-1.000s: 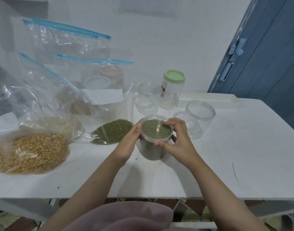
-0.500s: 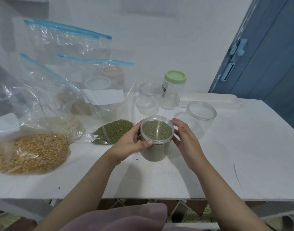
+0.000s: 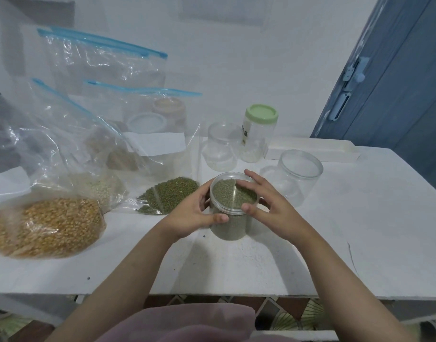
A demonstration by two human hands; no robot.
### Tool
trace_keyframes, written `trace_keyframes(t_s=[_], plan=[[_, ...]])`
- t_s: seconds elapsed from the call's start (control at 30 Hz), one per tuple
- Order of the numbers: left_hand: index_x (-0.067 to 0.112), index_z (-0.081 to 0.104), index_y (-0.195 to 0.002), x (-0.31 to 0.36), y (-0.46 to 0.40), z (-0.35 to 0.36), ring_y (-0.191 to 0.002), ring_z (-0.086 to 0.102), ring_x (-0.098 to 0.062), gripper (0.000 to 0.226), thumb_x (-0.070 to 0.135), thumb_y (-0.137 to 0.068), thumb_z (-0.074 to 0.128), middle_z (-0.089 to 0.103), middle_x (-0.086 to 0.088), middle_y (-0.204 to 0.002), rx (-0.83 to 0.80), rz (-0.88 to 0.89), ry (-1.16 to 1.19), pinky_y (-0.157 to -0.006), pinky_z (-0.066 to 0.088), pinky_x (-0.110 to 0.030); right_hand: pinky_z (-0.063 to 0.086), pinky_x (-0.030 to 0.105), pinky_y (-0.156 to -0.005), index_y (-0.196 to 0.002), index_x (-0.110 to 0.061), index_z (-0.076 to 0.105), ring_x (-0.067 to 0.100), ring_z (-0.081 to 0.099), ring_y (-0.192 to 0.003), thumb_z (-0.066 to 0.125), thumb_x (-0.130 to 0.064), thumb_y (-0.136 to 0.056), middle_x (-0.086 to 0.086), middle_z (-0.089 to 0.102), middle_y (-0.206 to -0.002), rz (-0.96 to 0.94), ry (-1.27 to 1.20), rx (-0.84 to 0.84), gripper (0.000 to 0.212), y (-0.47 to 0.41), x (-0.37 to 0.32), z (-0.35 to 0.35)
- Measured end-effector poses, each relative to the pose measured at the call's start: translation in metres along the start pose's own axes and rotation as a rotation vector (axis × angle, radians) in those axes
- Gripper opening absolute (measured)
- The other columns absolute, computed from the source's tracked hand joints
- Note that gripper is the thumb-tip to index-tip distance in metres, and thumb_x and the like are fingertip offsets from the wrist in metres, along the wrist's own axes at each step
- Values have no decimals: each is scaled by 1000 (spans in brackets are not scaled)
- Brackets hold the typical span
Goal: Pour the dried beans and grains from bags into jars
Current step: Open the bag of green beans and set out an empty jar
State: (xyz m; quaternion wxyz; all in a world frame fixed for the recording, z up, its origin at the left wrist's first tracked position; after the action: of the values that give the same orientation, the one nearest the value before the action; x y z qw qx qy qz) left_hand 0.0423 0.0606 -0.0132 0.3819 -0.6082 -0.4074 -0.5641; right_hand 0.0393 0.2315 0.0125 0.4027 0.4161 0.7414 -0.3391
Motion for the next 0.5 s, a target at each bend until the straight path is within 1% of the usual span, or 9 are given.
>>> trace_keyframes(t_s=[0.07,0.13,0.2,0.27,0.33,0.4,0.43,0.5], plan=[[35,45,-131,1,0,0,-125,53,1,75,-5,-75,76,61,17,-128,12,14,-12,-97,42,-14,34,22,-112,-132,-33,60,-2,34,-140,71,-43,-84,-18,37,-151,-24,62,54,50,-1,-1,-4],[37,44,-130,1,0,0,-124,54,2,76,-4,-75,76,61,17,-127,28,28,-25,-98,41,-13,30,12,-109,-129,-32,63,-4,34,-138,70,-43,-82,-15,41,-148,-43,87,114,50,1,-2,-4],[39,44,-130,3,1,1,-125,53,2,75,3,-73,78,62,20,-126,36,42,-39,-100,41,-14,30,8,-107,-129,-31,64,-5,36,-137,69,-43,-82,-14,43,-147,-63,98,165,49,4,-4,-2],[39,44,-130,2,1,2,-126,52,0,76,8,-71,80,62,24,-125,36,48,-50,-103,40,-16,35,12,-107,-130,-29,62,-5,36,-137,69,-43,-82,-13,40,-148,-54,83,161,51,5,-4,0],[39,45,-131,1,1,1,-128,51,-1,78,9,-71,85,61,23,-128,32,46,-41,-107,39,-20,38,16,-106,-133,-31,58,-6,34,-138,71,-47,-80,-15,33,-151,-11,87,70,58,3,-3,0],[38,46,-132,2,1,1,-131,49,-3,78,12,-69,84,60,20,-132,30,47,-34,-111,37,-25,38,18,-106,-135,-37,53,-7,31,-139,72,-50,-77,-18,28,-154,24,106,-29,62,1,-3,0],[38,47,-132,2,1,1,-131,49,-3,77,12,-70,83,60,20,-132,30,53,-40,-111,36,-27,39,20,-106,-134,-38,52,-6,33,-138,73,-49,-78,-20,30,-154,21,104,-42,61,1,-4,-1],[39,47,-131,4,2,2,-130,50,-3,75,12,-71,81,61,21,-130,39,71,-61,-110,37,-26,42,23,-105,-133,-34,53,-3,41,-134,75,-41,-80,-20,39,-148,-18,91,2,58,1,-5,-2]])
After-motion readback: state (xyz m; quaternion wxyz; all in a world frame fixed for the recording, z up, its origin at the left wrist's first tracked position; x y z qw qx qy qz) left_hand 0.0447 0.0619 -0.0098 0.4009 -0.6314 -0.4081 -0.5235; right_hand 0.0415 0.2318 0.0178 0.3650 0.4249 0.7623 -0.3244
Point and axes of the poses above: each hand's wrist, its own y-axis away from the middle knuckle, its own z-axis out of the palm, x = y × z, the point moved 7 cm from there along -y, towards the middle knuckle
